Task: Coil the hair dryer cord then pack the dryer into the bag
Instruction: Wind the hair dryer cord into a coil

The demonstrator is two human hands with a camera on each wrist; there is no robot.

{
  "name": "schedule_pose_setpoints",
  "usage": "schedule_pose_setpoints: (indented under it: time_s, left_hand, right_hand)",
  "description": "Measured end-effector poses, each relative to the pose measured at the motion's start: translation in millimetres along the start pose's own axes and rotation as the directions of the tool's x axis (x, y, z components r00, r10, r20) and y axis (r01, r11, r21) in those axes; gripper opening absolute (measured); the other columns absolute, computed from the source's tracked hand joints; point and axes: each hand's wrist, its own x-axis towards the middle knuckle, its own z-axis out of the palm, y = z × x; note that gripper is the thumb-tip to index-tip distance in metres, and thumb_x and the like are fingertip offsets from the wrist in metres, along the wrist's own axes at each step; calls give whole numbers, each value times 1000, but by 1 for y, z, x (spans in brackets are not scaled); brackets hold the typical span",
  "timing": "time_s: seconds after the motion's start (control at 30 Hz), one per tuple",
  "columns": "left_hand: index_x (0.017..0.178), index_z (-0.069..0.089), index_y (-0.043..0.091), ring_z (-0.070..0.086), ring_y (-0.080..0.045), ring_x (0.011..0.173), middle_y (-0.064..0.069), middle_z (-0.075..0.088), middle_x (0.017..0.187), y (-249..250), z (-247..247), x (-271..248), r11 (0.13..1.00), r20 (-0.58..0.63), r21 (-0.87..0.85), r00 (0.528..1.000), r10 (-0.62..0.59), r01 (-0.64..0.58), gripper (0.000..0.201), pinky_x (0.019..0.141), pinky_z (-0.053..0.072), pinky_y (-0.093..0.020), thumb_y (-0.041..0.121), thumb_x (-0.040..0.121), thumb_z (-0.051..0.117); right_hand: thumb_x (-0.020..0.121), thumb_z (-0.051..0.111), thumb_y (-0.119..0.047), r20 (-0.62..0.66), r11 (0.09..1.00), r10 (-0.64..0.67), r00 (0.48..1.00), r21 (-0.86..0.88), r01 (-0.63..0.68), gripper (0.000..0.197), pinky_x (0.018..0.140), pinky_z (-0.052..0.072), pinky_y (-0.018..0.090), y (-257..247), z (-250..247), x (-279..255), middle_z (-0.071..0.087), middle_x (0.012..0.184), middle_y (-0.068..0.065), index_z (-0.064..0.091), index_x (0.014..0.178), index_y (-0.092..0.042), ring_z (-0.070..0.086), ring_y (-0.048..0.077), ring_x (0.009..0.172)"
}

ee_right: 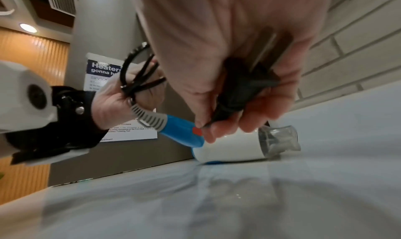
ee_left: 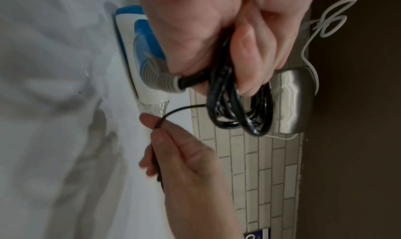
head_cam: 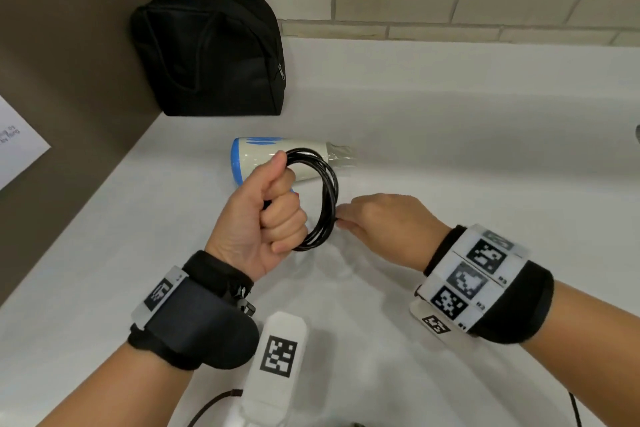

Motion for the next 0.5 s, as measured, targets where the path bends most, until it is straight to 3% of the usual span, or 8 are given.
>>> schedule_pose_setpoints:
  time_s: [0.1,0.17,0.2,0.3,0.37,0.43,0.5]
  left_hand:
    - [40,23,23,2,-13,31,5,4,39,-6,8,1,999,-29,18,999,-44,45,49,31,9,-10,43,81,41]
    - [42,22,25,2,-13,31,5,4,39,-9,11,1,998,-21,23,998,-57,57,43,31,9,-9,41,78,38]
    - [39,26,25,2,-13,31,5,4,38,-10,11,1,998,-16,20,998,-59,59,43,31,9,-9,40,78,38]
    - [38,33,22,2,-12,31,5,5,39,-12,9,1,998,-18,8,998,-66,66,45,31,10,-10,41,78,38]
    - [39,32,22,2,-12,32,5,4,40,-15,7,2,996,-38,28,996,-83,84,45,31,11,-9,43,77,39]
    - [39,31,23,3,-12,32,5,5,39,-20,5,3,993,-63,51,993,-99,103,44,30,12,-9,44,76,41]
    - [40,31,23,4,-9,30,9,9,32,-25,4,3,991,-73,60,991,-111,116,46,30,12,-9,47,78,43]
  right_hand:
    - [92,41,-27,-116,999,3,993,44,3,24,77,34,36,1,2,15,61,99,8,62,98,-17,53,30,94]
    - [90,46,-19,-201,961,78,976,274,-21,21,72,42,35,5,8,26,61,83,8,65,87,-9,55,28,83]
    - [90,48,-15,-209,902,142,967,429,-40,19,67,44,30,5,10,30,60,74,3,63,84,-6,56,23,76]
    - [90,47,-9,-195,628,320,927,776,-53,21,51,37,12,0,12,31,52,60,-5,61,74,-11,49,2,52]
    - [90,46,-8,-187,433,406,894,901,-9,27,46,39,11,-4,9,29,54,60,2,55,66,-18,51,5,50]
    - [91,45,-7,-142,199,495,857,979,48,25,41,42,13,-6,3,29,56,61,4,54,69,-16,56,12,50]
    - [91,44,-6,-78,-40,548,833,992,119,21,41,46,14,-6,-2,30,59,59,2,54,74,-12,60,7,46]
